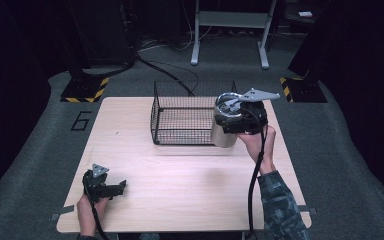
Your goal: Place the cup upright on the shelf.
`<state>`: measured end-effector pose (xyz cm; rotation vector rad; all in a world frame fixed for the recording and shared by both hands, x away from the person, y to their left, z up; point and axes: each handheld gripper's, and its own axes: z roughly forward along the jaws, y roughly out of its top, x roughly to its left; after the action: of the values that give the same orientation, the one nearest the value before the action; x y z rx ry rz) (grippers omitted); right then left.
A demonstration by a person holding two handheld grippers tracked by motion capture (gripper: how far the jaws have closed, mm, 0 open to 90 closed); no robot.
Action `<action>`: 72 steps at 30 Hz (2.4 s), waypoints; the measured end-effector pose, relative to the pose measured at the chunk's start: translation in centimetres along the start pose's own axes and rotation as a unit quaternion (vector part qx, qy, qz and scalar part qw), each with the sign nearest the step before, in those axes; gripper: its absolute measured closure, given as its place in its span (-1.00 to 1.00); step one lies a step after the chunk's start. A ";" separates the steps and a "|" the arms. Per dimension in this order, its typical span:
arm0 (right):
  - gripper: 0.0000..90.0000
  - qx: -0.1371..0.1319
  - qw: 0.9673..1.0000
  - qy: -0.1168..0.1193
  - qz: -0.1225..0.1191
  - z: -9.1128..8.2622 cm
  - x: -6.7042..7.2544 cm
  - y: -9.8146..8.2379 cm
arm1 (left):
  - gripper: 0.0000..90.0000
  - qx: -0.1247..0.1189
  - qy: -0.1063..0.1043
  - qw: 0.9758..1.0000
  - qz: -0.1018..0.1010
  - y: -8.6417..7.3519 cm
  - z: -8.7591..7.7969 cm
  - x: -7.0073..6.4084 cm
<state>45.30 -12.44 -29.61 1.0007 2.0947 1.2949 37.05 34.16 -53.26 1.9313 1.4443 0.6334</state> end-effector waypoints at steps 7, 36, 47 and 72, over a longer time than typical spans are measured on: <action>-0.92 0.002 1.000 0.001 -0.011 0.5 0.0 1.2 | -0.97 0.000 0.000 1.000 0.000 0.0 0.0 0.0; -0.92 0.018 1.000 -0.005 -0.016 3.5 -0.4 4.5 | -0.97 0.000 0.000 1.000 0.001 0.0 0.0 0.0; -0.92 0.021 1.000 -0.012 -0.004 4.6 -1.0 5.4 | -0.97 0.000 0.000 1.000 0.001 0.0 0.0 0.0; -0.92 0.039 0.999 -0.025 0.006 8.7 -2.0 6.3 | -0.97 0.007 -0.002 1.000 0.007 0.0 -0.1 0.1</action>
<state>54.80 -7.44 -27.66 1.0703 2.1181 1.1894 37.01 34.25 -53.17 1.9530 1.4372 0.6265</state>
